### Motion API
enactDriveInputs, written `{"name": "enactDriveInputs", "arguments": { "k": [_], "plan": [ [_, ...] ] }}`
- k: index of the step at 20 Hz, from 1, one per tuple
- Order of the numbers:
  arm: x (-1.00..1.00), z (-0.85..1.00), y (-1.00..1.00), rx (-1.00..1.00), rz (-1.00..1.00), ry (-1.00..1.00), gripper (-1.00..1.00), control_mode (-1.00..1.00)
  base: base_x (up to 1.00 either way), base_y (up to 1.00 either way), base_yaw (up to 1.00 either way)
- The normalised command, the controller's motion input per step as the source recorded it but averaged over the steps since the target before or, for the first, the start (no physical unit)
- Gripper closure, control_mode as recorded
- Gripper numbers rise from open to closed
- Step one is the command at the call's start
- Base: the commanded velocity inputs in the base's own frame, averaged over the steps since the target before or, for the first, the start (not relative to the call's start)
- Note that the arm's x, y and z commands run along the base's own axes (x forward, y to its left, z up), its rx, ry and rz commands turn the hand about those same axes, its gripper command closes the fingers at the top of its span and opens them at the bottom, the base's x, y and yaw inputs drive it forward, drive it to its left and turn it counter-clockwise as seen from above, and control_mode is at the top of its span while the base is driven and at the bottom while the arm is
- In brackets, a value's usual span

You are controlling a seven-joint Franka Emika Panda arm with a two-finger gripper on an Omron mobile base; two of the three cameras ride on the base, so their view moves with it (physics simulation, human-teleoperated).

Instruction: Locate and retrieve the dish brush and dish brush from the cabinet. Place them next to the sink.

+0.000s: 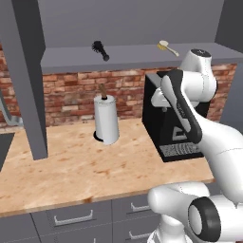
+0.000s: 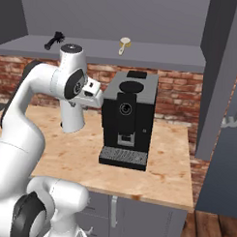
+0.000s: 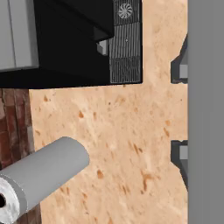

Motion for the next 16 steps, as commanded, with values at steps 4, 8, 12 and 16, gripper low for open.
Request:
{"name": "enactDriveInputs", "arguments": {
  "k": [4,8,12,16],
  "plan": [
    [-0.13,0.01,0.00,0.00,0.00,-0.01,-1.00,-1.00,0.00,0.00,0.00],
    [-0.41,0.16,-0.01,0.02,0.00,-0.17,-1.00,-1.00,0.00,0.00,0.00],
    [-0.37,0.26,0.00,-0.01,0.01,-0.21,-1.00,-1.00,0.00,0.00,0.00],
    [-0.33,0.44,0.00,-0.08,0.04,-0.18,-1.00,-1.00,0.00,0.00,0.00]
  ]
}}
